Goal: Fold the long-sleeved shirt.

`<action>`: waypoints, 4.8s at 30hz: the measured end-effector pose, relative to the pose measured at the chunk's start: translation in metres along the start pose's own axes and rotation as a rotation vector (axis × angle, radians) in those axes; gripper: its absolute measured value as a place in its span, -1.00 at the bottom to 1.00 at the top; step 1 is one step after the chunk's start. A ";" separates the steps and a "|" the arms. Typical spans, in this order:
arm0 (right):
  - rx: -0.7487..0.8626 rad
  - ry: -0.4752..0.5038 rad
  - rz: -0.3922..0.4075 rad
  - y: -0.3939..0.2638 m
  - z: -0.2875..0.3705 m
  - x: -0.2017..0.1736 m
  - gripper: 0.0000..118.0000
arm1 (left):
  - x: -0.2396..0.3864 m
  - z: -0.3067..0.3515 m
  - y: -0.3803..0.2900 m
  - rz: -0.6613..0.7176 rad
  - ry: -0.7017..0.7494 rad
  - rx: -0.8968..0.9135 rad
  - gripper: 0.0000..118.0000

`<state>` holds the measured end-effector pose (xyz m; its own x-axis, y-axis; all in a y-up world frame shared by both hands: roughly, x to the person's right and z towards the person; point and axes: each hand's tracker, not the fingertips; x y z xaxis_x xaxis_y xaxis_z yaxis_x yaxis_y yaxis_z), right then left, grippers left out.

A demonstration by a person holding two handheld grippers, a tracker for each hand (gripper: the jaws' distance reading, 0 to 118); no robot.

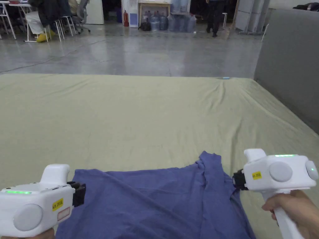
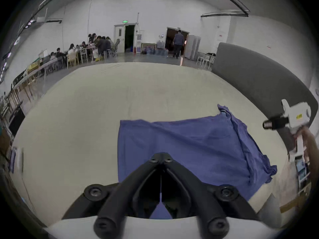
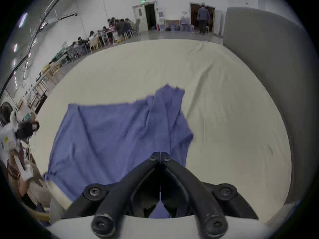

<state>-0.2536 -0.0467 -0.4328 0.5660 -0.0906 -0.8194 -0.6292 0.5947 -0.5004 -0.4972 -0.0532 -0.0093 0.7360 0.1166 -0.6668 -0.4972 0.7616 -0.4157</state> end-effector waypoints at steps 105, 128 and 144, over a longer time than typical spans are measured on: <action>-0.185 -0.078 0.079 0.105 -0.162 0.010 0.12 | -0.035 -0.137 0.067 0.053 0.135 -0.263 -1.00; -0.045 -0.078 0.077 0.134 -0.068 -0.006 -0.98 | -0.047 -0.084 0.100 0.076 0.103 -0.122 -1.00; 0.554 -0.098 0.062 0.353 0.230 -0.034 -0.98 | -0.029 0.092 0.371 0.050 0.100 0.406 -1.00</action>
<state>-0.3726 0.3502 -0.5175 0.6005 0.0164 -0.7995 -0.3043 0.9293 -0.2095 -0.6609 0.2851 -0.0871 0.6574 0.1122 -0.7451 -0.2946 0.9484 -0.1170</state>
